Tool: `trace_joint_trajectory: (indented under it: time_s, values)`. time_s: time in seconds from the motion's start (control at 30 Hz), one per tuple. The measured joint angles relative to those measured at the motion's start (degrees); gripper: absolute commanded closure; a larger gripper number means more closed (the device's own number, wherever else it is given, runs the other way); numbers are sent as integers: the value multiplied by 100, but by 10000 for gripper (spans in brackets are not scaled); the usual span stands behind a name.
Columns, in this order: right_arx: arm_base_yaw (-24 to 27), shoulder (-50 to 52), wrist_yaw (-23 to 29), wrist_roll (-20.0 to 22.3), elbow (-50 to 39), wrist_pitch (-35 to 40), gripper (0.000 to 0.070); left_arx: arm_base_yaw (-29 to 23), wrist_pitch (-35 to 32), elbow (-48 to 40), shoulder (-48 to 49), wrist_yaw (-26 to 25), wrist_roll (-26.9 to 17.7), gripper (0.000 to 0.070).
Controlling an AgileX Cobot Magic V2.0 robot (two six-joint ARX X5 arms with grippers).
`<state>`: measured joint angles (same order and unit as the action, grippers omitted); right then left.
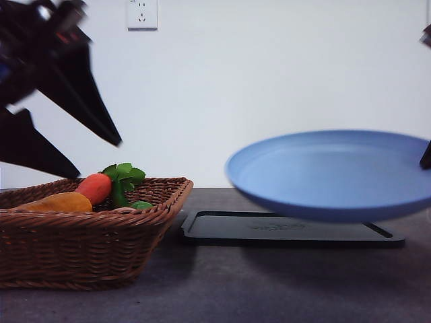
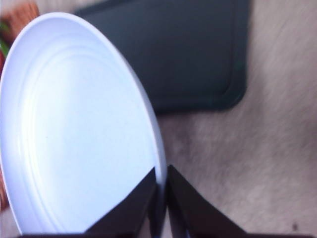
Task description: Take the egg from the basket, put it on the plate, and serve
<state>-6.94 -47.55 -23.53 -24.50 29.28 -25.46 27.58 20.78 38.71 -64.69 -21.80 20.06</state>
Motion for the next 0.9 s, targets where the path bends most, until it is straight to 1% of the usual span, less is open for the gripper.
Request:
trace_joint_trajectory:
  time_s: [0.13, 0.4, 0.57, 0.8, 0.9]
  values:
    - [182, 229, 20, -2, 0, -2, 700, 72, -36, 316, -609, 49, -37, 288]
    - [332, 505, 17, -2, 0, -70, 700, 100, 131, 517, -1611, 106, -199, 289]
    - [332, 542, 18, -2, 0, -91, 700, 108, 119, 523, -1823, 102, -317, 290]
    - [332, 544, 20, -2, 0, -91, 700, 108, 58, 527, -1860, 102, -494, 293]
    - [332, 544, 19, -2, 0, -91, 700, 108, 59, 527, -1861, 102, -578, 319]
